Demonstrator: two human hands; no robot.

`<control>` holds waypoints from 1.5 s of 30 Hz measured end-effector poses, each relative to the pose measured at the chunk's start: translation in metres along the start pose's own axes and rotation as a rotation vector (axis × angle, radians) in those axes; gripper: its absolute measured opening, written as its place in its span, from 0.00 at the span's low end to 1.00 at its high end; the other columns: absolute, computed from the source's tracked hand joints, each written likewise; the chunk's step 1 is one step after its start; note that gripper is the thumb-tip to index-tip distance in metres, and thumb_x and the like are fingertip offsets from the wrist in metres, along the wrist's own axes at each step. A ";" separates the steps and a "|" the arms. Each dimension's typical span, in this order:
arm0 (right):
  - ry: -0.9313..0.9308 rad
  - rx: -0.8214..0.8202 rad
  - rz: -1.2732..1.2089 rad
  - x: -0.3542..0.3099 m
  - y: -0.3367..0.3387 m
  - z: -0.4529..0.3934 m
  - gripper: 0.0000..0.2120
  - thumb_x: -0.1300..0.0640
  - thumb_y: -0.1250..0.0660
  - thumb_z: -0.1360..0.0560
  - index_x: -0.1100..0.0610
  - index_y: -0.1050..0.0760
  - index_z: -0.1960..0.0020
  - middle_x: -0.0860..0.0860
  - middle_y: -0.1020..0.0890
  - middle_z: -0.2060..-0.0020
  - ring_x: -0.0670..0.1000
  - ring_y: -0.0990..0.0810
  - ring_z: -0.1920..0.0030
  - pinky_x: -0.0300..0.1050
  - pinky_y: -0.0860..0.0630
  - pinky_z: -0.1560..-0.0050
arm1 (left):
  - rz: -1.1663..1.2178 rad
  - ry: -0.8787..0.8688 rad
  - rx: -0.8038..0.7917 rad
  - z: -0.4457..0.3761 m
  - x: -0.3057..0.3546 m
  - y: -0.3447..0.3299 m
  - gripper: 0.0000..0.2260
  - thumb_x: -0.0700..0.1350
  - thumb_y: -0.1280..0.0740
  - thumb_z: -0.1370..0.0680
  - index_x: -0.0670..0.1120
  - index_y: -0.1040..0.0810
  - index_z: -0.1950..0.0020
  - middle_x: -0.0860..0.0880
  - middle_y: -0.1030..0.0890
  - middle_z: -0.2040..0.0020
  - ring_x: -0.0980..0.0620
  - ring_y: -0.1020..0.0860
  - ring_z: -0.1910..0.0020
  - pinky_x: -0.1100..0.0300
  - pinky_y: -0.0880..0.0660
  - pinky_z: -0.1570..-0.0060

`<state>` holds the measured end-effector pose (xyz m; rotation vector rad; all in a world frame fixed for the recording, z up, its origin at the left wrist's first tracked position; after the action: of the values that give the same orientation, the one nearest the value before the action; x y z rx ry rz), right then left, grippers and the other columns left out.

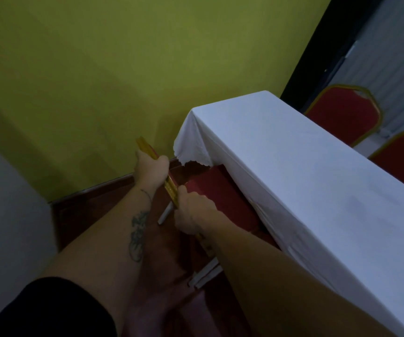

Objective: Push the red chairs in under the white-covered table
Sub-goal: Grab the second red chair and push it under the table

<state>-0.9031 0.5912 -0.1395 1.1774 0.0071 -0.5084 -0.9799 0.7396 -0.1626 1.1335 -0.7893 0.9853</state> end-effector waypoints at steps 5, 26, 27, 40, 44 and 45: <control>-0.010 0.051 -0.024 0.022 -0.008 0.028 0.23 0.45 0.41 0.17 0.55 0.39 0.26 0.58 0.25 0.35 0.62 0.22 0.39 0.58 0.26 0.43 | -0.010 -0.056 -0.013 0.023 -0.001 -0.009 0.32 0.50 0.39 0.26 0.43 0.40 0.24 0.40 0.23 0.36 0.34 0.22 0.40 0.42 0.25 0.39; -0.067 -0.109 0.238 0.109 -0.036 0.088 0.14 0.55 0.29 0.25 0.57 0.26 0.43 0.56 0.21 0.44 0.58 0.19 0.45 0.50 0.25 0.53 | -0.926 -1.040 0.032 0.131 0.028 -0.063 0.12 0.47 0.37 0.26 0.44 0.19 0.64 0.51 0.22 0.64 0.46 0.24 0.50 0.20 0.56 0.32; -0.062 -0.098 0.237 0.111 -0.034 0.086 0.14 0.55 0.29 0.25 0.56 0.27 0.43 0.56 0.21 0.44 0.58 0.19 0.46 0.50 0.26 0.54 | -0.924 -1.041 0.043 0.131 0.030 -0.066 0.12 0.47 0.37 0.26 0.44 0.19 0.64 0.51 0.22 0.63 0.46 0.25 0.50 0.21 0.56 0.32; -0.070 -0.002 0.174 0.128 -0.026 0.081 0.20 0.53 0.28 0.26 0.58 0.29 0.37 0.56 0.22 0.44 0.58 0.21 0.48 0.50 0.30 0.55 | -1.120 -0.911 -0.050 0.111 0.041 -0.096 0.16 0.49 0.45 0.25 0.44 0.19 0.59 0.48 0.21 0.58 0.44 0.26 0.45 0.19 0.55 0.34; -0.093 0.055 0.126 0.133 -0.021 0.093 0.18 0.50 0.32 0.23 0.57 0.28 0.38 0.57 0.22 0.43 0.59 0.21 0.46 0.50 0.31 0.54 | -1.251 -0.789 -0.252 0.117 0.031 -0.104 0.16 0.51 0.46 0.23 0.46 0.21 0.48 0.48 0.22 0.47 0.45 0.30 0.37 0.20 0.49 0.33; -0.101 0.053 0.135 0.133 -0.019 0.098 0.18 0.49 0.33 0.23 0.57 0.28 0.38 0.57 0.22 0.42 0.60 0.21 0.45 0.50 0.32 0.54 | -1.237 -0.779 -0.276 0.126 0.032 -0.102 0.16 0.51 0.45 0.23 0.46 0.22 0.47 0.48 0.23 0.46 0.45 0.30 0.36 0.22 0.46 0.33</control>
<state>-0.8174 0.4498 -0.1524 1.1934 -0.1722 -0.4504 -0.8767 0.6135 -0.1381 1.4346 -0.5948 -0.6157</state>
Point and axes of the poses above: each hand's wrist, its own z-axis away from the middle knuckle, its own y-axis out of the back of the hand, x = y × z, the point moved 9 cm from there along -z, towards the middle knuckle
